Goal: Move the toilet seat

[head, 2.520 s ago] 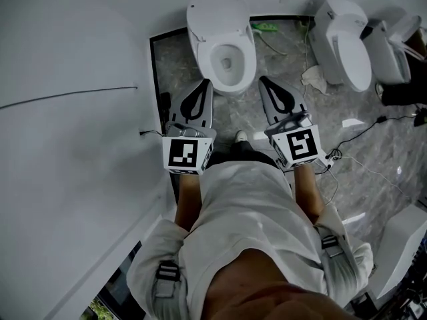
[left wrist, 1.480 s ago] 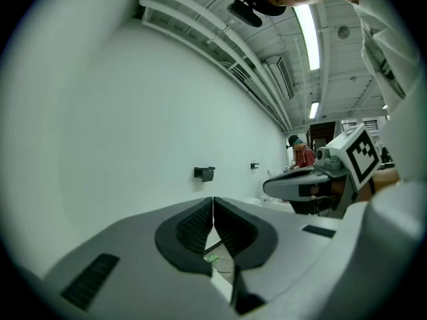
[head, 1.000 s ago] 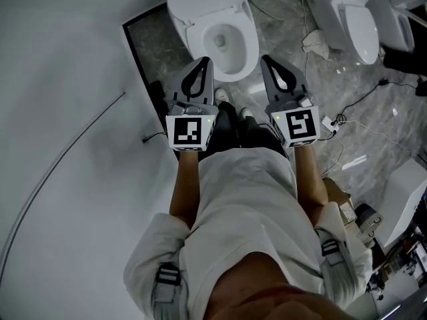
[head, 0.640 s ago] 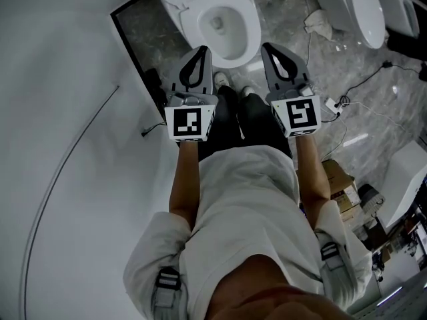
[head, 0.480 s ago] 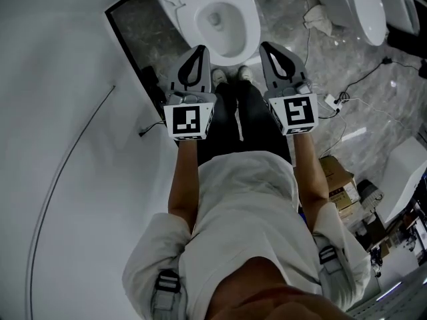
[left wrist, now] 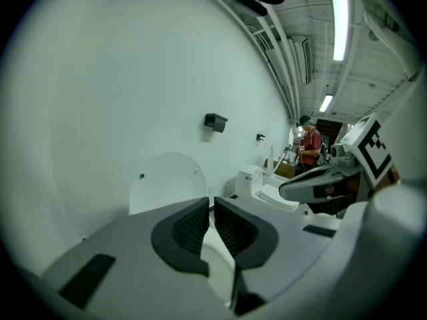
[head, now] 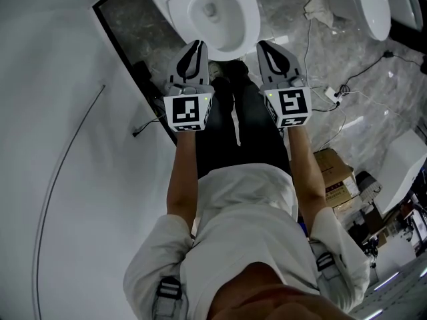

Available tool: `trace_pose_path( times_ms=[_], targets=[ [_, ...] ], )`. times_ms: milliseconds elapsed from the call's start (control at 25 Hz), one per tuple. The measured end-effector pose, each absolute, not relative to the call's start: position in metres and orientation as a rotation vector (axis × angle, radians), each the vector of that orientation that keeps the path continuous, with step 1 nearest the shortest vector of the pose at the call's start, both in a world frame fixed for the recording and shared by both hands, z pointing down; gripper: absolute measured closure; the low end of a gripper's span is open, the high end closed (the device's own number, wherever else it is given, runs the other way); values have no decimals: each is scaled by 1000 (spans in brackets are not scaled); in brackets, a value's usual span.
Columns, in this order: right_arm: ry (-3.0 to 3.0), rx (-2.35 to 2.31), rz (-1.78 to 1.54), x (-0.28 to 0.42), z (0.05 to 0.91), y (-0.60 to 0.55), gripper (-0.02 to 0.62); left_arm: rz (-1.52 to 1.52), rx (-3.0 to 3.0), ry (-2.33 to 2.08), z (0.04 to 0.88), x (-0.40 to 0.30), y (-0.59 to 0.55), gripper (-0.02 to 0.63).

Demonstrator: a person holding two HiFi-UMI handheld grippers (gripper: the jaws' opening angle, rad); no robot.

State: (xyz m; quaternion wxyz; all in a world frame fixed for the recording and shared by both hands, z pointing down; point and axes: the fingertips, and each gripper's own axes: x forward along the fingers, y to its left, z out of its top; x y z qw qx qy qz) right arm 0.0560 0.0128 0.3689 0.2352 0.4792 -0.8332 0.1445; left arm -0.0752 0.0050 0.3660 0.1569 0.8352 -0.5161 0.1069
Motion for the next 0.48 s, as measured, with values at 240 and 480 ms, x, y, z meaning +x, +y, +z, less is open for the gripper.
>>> trace_pose_path(
  times_ms=[240,480],
  targets=[
    [-2238,1314,458,64,418,11,572,371,2382,-1447,410,-71,2,581],
    [-2187,1313,509,75,468,5,572,387,2321,-1458,454,-72,0,580]
  ],
)
